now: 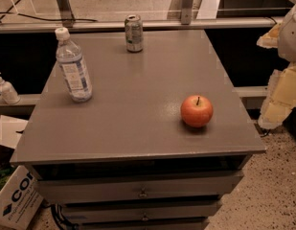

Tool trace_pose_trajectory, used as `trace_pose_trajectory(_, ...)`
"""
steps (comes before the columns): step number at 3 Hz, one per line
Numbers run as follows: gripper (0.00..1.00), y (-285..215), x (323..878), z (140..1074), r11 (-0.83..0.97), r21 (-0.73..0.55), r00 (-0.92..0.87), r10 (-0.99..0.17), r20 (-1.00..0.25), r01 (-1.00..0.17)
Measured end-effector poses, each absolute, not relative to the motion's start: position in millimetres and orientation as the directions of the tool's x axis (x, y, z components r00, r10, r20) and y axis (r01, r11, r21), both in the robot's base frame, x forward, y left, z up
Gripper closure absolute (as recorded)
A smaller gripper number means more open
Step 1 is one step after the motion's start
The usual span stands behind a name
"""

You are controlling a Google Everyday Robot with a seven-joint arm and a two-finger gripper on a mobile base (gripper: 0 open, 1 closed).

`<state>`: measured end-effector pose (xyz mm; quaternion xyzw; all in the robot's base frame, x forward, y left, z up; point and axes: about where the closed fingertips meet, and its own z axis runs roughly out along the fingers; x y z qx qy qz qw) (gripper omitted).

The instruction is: Pick blue plastic bottle

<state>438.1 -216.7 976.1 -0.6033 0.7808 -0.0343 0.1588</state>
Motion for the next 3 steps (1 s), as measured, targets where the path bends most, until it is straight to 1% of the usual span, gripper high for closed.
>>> trace_pose_trajectory(2, 0.00, -213, 441, 975, 0.271, -0.247, -0.215, -0.949, -0.231, -0.930)
trace_pose_trajectory(3, 0.00, -188, 450, 954, 0.287, -0.209, -0.214, -0.925, -0.314, -0.935)
